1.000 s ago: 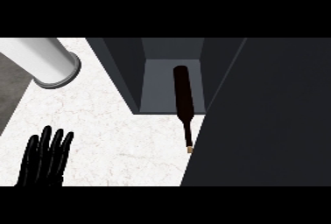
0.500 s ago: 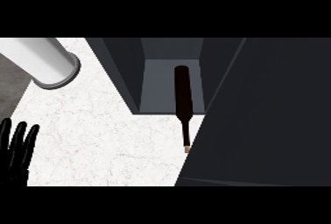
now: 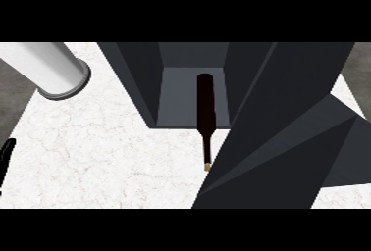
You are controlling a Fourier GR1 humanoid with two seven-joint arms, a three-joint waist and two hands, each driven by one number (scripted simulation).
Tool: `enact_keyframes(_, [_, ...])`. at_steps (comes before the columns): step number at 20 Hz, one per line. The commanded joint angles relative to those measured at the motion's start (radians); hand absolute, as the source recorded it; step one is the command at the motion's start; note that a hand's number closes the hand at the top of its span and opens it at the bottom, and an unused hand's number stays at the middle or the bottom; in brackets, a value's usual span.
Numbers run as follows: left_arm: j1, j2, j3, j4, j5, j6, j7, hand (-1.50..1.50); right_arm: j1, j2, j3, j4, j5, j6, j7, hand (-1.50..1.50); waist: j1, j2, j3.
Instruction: Pick up the wine, place it into the cabinet and close the cabinet
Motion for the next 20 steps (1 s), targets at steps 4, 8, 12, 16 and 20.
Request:
enact_keyframes(4, [-0.036, 0.034, 0.092, 0.024, 0.057, -0.045, 0.057, -1.50, -0.148, 0.033, 0.272, 0.065, 0.149, -0.190, -0.044, 1.50, -0.003, 0.000, 0.000])
enact_keyframes(8, [-0.043, 0.022, 0.092, 0.063, 0.063, -0.092, 0.057, -1.50, -0.299, 0.031, 0.221, 0.150, 0.150, -0.243, -0.047, 1.50, 0.011, 0.004, -0.001])
enact_keyframes(12, [-0.069, 0.015, 0.079, 0.058, 0.092, -0.113, 0.097, -1.50, -0.409, 0.028, 0.204, 0.213, 0.157, -0.331, -0.031, 1.50, 0.019, 0.005, -0.002])
enact_keyframes(16, [-0.102, 0.025, 0.117, 0.097, 0.126, -0.144, 0.121, -1.50, -0.538, 0.026, 0.110, 0.236, 0.092, -0.366, 0.039, 1.50, 0.028, 0.011, -0.003])
enact_keyframes(20, [-0.129, -0.041, 0.023, 0.076, 0.046, -0.087, 0.106, -1.50, -0.609, 0.025, 0.070, 0.293, -0.003, -0.423, 0.024, 1.50, 0.035, 0.016, -0.002])
